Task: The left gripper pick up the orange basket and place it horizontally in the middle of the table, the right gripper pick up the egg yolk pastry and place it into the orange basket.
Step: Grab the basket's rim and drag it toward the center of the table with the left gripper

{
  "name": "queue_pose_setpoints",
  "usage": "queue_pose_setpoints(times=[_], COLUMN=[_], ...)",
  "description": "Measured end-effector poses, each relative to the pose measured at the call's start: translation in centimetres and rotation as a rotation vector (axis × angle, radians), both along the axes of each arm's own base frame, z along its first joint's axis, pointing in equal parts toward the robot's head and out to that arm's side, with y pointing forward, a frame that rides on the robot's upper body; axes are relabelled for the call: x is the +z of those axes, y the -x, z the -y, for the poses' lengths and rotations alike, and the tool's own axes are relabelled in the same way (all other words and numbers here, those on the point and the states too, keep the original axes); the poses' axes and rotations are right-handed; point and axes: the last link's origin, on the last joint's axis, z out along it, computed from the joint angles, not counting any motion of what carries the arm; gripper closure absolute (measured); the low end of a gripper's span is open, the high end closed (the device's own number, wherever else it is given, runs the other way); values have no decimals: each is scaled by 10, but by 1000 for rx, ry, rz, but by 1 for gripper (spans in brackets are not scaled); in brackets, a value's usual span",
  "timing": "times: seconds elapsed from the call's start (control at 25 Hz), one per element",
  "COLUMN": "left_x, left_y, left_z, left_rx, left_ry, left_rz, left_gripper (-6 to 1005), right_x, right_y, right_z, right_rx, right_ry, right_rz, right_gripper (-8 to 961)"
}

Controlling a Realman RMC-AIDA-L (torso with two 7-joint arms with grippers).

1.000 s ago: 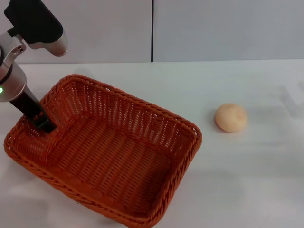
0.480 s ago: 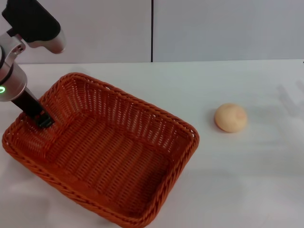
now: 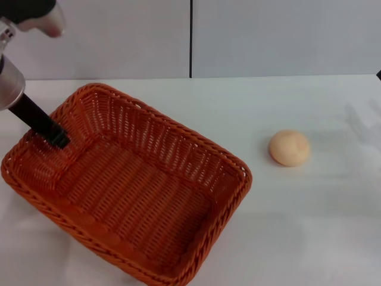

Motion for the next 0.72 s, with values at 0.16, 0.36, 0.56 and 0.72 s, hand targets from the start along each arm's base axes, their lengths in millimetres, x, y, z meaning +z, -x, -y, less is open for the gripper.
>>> queue_pose_setpoints(times=[0.16,0.36,0.56,0.72], left_x=[2,-5,-15,-19], left_y=[-1,3,6,0], left_z=[-2,-1,-1,-3], left_rx=[46,159,283,345], left_ry=[-42,-63,-75,-106], left_rz=[20,28,37,44], left_gripper=[766,800,841,849], right_x=[1,2,5,8], right_y=[0,0,-4,-5], right_z=[-1,-4,-6,-8], right_rx=[-2,-24,-63,-69], right_ry=[-2,-31,-57,-66], right_rz=[-7,-50,-66,-64], right_gripper=[300,300,299,299])
